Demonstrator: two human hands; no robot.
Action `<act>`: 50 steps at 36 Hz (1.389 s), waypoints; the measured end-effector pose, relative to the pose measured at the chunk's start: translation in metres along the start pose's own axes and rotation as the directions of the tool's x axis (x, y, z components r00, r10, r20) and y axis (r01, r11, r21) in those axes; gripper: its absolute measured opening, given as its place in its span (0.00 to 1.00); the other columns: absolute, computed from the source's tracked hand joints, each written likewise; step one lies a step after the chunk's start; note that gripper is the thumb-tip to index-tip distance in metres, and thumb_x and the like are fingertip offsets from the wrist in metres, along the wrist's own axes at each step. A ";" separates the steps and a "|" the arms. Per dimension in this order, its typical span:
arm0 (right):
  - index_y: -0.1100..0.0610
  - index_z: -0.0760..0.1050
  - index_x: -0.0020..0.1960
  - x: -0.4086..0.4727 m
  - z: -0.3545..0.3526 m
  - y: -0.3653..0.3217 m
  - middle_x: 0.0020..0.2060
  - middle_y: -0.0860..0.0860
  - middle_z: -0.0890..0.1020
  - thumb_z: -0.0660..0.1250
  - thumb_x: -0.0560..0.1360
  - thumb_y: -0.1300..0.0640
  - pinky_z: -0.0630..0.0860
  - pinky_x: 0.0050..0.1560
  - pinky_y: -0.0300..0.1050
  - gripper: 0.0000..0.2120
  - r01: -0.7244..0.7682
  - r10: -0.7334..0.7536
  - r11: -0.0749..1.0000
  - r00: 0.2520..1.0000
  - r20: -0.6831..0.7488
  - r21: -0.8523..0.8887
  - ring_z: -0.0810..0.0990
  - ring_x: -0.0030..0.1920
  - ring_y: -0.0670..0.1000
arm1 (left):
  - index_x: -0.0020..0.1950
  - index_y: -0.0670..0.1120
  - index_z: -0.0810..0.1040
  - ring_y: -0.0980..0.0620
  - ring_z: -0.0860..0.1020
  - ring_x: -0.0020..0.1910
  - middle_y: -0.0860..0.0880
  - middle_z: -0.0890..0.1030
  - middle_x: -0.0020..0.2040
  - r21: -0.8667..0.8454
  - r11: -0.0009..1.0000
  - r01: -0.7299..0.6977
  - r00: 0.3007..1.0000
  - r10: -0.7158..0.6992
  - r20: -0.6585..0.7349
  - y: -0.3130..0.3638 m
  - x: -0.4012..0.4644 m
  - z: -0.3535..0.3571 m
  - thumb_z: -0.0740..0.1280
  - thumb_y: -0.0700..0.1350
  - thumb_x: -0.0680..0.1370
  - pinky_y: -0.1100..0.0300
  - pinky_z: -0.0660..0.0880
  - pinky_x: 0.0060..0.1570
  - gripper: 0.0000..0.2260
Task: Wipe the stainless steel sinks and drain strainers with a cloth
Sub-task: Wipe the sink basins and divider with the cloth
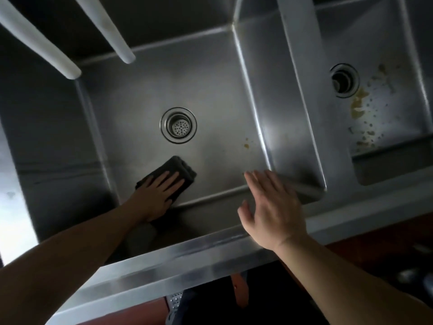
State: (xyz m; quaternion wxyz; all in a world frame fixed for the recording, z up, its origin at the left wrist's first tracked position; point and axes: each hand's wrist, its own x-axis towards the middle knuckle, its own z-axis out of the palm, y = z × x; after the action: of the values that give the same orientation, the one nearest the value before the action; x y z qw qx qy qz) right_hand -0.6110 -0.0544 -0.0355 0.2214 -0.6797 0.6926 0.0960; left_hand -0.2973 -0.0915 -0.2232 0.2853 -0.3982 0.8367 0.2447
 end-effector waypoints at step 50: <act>0.55 0.59 0.79 0.102 -0.057 0.117 0.79 0.52 0.60 0.61 0.74 0.51 0.62 0.69 0.66 0.35 0.148 -0.150 0.988 0.922 -0.356 -0.032 0.53 0.80 0.56 | 0.80 0.54 0.40 0.43 0.41 0.80 0.49 0.40 0.81 -0.202 0.966 0.159 0.969 -0.192 -0.155 0.067 0.238 -0.172 0.48 0.60 0.81 0.46 0.43 0.77 0.31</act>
State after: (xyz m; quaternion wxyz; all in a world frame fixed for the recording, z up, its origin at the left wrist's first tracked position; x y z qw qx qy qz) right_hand -0.7342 -0.1643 -0.0492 0.0967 -0.7371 0.6673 -0.0448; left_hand -0.5237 -0.2890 -0.2475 0.1934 -0.5158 0.7929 0.2607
